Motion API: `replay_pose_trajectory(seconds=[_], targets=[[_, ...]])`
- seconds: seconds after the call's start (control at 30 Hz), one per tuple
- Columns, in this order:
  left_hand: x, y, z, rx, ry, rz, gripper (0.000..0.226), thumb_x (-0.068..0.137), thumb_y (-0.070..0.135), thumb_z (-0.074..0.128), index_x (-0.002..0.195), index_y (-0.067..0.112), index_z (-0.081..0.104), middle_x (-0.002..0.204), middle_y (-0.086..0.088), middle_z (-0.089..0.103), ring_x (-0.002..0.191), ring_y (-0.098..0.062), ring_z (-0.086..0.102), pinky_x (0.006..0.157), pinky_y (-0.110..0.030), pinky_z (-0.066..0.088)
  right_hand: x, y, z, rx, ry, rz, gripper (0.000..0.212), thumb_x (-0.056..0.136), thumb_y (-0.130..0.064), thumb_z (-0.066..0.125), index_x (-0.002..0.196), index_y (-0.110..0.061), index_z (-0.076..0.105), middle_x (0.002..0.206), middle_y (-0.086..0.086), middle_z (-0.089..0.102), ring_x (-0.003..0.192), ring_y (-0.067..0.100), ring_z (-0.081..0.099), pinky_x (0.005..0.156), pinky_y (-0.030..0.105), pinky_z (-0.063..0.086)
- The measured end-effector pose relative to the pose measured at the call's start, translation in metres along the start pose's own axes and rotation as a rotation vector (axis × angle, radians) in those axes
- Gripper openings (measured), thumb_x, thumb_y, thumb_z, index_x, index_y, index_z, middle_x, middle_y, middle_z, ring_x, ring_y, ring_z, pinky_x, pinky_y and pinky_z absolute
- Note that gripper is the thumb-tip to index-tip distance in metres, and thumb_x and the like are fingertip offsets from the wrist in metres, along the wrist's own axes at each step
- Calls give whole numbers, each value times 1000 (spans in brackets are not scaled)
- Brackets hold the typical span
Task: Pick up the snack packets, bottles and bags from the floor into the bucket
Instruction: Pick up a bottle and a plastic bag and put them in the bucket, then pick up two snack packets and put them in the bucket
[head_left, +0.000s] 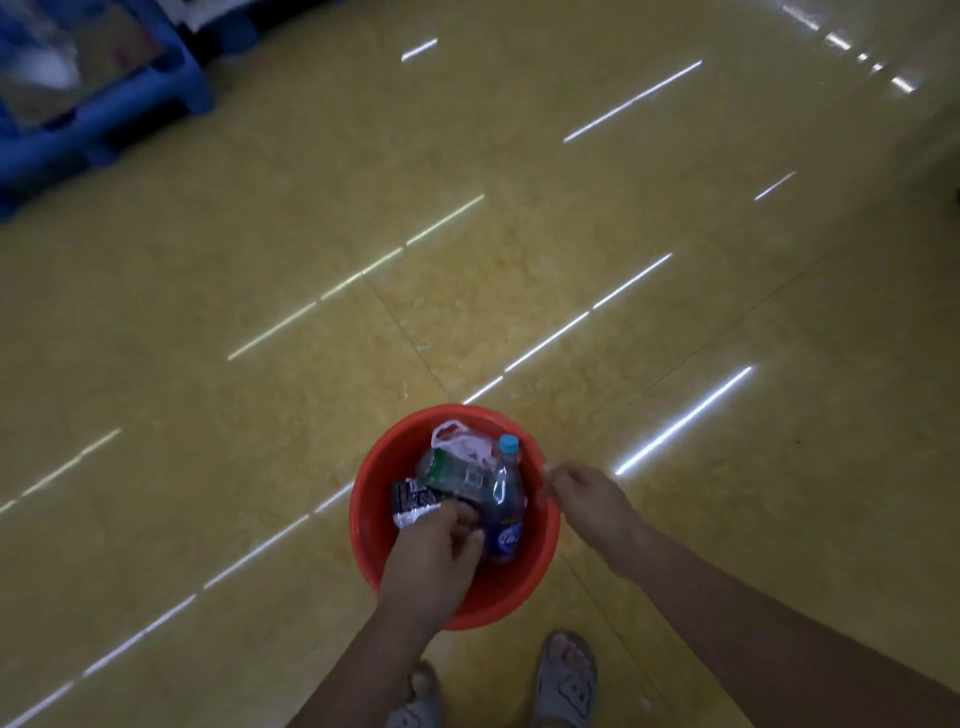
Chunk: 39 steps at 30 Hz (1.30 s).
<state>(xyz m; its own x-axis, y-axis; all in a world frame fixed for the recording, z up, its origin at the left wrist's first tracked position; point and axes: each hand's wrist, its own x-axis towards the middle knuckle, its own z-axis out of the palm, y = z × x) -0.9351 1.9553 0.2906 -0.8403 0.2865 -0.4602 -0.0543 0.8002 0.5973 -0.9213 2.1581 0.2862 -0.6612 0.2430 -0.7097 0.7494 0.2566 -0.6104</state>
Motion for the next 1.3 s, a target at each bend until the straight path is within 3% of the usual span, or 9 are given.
replay_pose_trajectory(seconds=[0.1,0.3,0.4,0.6,0.7,0.83,1.13,1.23,1.3], targets=[[-36,23,-33,13,-74,25,9,85,28,67,86,36,62,73,23,66,72,5,61,66,-14,44,-49,-4,-24,-63,-40,11,26,98,-37,48,88,-23,68,89,-5,69,79,3,60,70,22,45],[-90,75,-93,-2,-99,37,16,80,22,75,78,36,65,69,19,67,63,0,64,68,-20,52,-140,-13,-66,-38,39,80,25,95,-30,54,105,-13,69,105,3,71,101,18,63,89,30,46],[-92,110,-122,56,-74,166,10,83,27,72,82,32,63,74,15,69,67,0,64,70,-25,53,-176,-35,-92,-3,129,65,26,96,-32,53,113,-17,66,109,0,68,101,15,60,87,27,45],[-95,189,-187,148,-62,429,11,89,36,64,98,33,64,81,16,66,72,3,62,68,-22,50,-254,-88,-121,42,355,-20,24,96,-35,52,102,-17,67,97,1,68,93,19,61,80,30,46],[-113,221,-217,176,-84,552,13,91,37,62,101,31,63,82,15,64,70,1,60,66,-25,50,-300,-108,-121,98,455,-42,29,96,-38,52,106,-17,68,102,0,69,95,17,61,83,30,47],[-145,256,-247,216,-89,703,17,91,37,62,105,28,63,85,14,63,75,-1,58,70,-28,52,-357,-122,-116,198,543,-53,32,96,-43,50,115,-23,65,110,-8,64,99,9,58,71,21,43],[-209,334,-240,208,-195,935,18,87,36,68,103,26,66,83,13,67,72,-2,62,68,-29,52,-478,-87,-122,360,824,-21,30,96,-41,51,106,-19,67,101,-5,65,92,13,60,77,28,46],[-238,358,-214,212,-238,1024,18,86,35,69,101,25,67,81,12,68,70,-2,63,67,-28,51,-519,-55,-122,430,909,3,28,96,-41,51,101,-18,67,89,-7,62,79,10,55,67,26,42],[-263,370,-193,218,-287,1073,18,86,35,70,101,24,67,82,11,68,70,-4,64,69,-30,53,-545,-30,-119,471,957,32,28,96,-42,51,97,-19,66,92,-6,64,82,11,57,67,27,42]])
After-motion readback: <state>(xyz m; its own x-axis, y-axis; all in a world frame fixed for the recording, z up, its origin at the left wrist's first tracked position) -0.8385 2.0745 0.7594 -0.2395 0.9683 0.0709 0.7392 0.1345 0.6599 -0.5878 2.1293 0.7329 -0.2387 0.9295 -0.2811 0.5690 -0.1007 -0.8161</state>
